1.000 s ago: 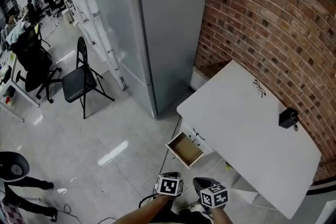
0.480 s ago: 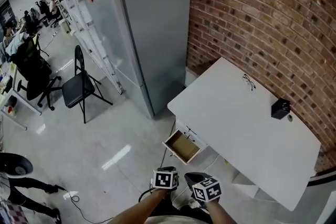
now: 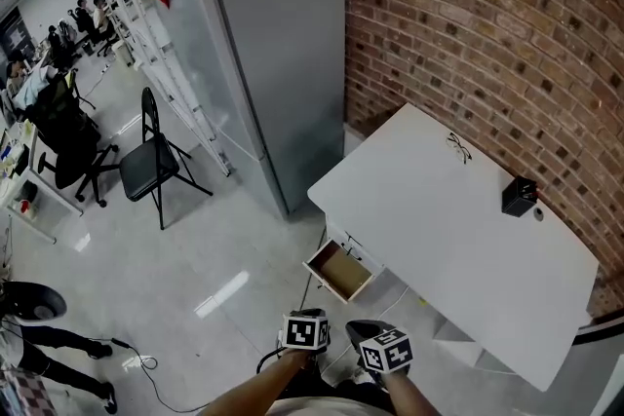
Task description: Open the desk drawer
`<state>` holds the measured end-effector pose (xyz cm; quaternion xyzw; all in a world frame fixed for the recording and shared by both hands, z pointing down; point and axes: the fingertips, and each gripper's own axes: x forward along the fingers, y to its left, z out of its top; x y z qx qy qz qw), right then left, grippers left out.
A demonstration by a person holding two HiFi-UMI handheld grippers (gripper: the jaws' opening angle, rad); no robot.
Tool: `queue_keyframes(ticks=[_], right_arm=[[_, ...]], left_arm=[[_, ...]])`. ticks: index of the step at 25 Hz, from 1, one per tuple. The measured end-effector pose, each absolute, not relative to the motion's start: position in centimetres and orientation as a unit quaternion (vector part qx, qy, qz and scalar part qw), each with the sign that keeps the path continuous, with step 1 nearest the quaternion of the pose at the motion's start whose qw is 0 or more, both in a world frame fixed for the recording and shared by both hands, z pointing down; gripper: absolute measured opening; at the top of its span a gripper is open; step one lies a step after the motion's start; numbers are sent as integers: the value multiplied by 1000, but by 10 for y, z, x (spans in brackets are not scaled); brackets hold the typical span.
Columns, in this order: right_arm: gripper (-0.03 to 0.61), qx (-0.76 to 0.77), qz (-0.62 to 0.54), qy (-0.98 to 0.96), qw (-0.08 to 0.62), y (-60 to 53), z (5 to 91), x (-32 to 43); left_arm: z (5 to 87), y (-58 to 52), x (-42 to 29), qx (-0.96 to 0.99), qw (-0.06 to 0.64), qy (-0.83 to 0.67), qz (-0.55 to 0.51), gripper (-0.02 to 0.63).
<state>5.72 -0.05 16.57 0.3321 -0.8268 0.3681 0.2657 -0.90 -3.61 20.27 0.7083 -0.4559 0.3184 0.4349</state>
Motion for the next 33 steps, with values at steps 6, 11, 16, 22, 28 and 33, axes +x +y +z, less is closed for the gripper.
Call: queue_keyframes(ticks=[6,11,16,22,28,33], right_arm=[[15,319,365,-832,269,-1,167,50],[15,311,360,-836,272,-4,165,44],[15,315,358,-835,273,-7,162,45],[15,316,361,-834,274,-4,164,48],[15,311,365,-833,275,2,167,45],[15,309,366,-833,276,3,168,47]], left_arm=[[205,-32,-17,701,438,-465,318,8],[206,-34,-20,701,439,-467,314,8],[203,-38,-20,701,439,-467,312,8],[205,-35,-18,702,438,-465,314,8],[209,-29,-19,698,442,-464,319,8],[211,-27,-19,695,444,-467,318,8]])
